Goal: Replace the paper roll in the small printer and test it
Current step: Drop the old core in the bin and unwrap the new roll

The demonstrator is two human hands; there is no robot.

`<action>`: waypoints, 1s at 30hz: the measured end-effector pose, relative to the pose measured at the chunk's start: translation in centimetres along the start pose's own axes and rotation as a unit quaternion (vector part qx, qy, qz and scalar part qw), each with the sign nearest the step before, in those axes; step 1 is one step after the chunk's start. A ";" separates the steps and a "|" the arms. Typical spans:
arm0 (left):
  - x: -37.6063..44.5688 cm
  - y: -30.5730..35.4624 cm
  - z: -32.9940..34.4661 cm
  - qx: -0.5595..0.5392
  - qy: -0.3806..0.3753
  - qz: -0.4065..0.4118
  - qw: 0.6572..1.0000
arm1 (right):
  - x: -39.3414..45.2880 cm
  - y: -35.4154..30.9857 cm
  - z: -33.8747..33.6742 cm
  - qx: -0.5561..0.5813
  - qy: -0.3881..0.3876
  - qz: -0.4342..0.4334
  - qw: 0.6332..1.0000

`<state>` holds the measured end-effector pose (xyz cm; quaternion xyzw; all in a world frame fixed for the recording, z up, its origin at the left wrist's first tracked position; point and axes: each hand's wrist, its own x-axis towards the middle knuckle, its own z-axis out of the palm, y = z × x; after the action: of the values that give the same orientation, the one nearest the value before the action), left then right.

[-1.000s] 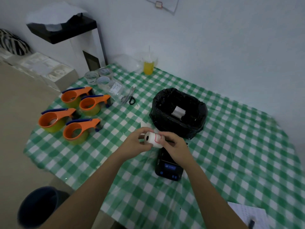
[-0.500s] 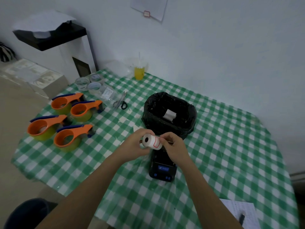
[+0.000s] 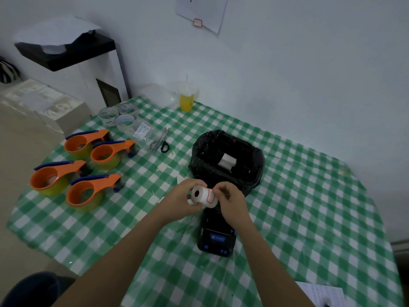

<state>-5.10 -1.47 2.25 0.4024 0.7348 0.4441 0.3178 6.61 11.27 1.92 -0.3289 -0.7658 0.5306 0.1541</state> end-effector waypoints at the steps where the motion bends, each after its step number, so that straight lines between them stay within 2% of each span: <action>1: 0.3 -0.2 0.1 -0.014 0.007 -0.014 1.000 | 0.2 0.1 0.0 0.014 0.008 0.002 1.000; 5: 1.7 -0.7 0.2 -0.059 0.031 -0.058 0.996 | 1.1 0.5 -0.2 0.064 0.035 0.003 0.997; 9: 3.1 -1.3 0.0 -0.089 0.050 -0.097 0.990 | 3.4 0.6 -1.4 0.101 0.124 0.015 0.987; 12: 4.1 -1.4 0.0 -0.099 0.056 -0.105 0.988 | 6.8 0.2 -2.7 0.075 0.185 0.038 0.979; 15: 5.0 -1.1 0.2 -0.101 0.060 -0.105 0.987 | 9.9 -0.1 -3.5 0.021 0.209 0.045 0.977; 20: 5.7 -0.4 0.7 -0.111 0.050 -0.096 0.988 | 11.7 0.8 -4.2 -0.079 0.144 0.103 0.981; 22: 5.7 -0.4 0.8 -0.118 0.048 -0.104 0.986 | 10.7 0.4 -4.3 -0.094 0.125 0.079 0.984; 24: 5.6 -0.6 1.0 -0.120 0.046 -0.107 0.986 | 8.5 0.0 -4.0 -0.072 0.101 0.015 0.992; 26: 5.3 -0.6 1.2 -0.131 0.039 -0.105 0.985 | 5.9 0.4 -3.6 -0.042 0.022 -0.021 0.999; 28: 4.8 -0.6 1.4 -0.140 0.021 -0.105 0.984 | 3.5 1.6 -3.2 -0.043 -0.067 -0.007 0.997; 30: 4.2 -0.3 1.6 -0.130 -0.006 -0.106 0.986 | 1.9 2.6 -3.0 -0.032 -0.088 0.016 0.995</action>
<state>-5.81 2.75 0.84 0.2802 0.7075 0.4971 0.4168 7.85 15.29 0.52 -0.2981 -0.7874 0.5354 0.0671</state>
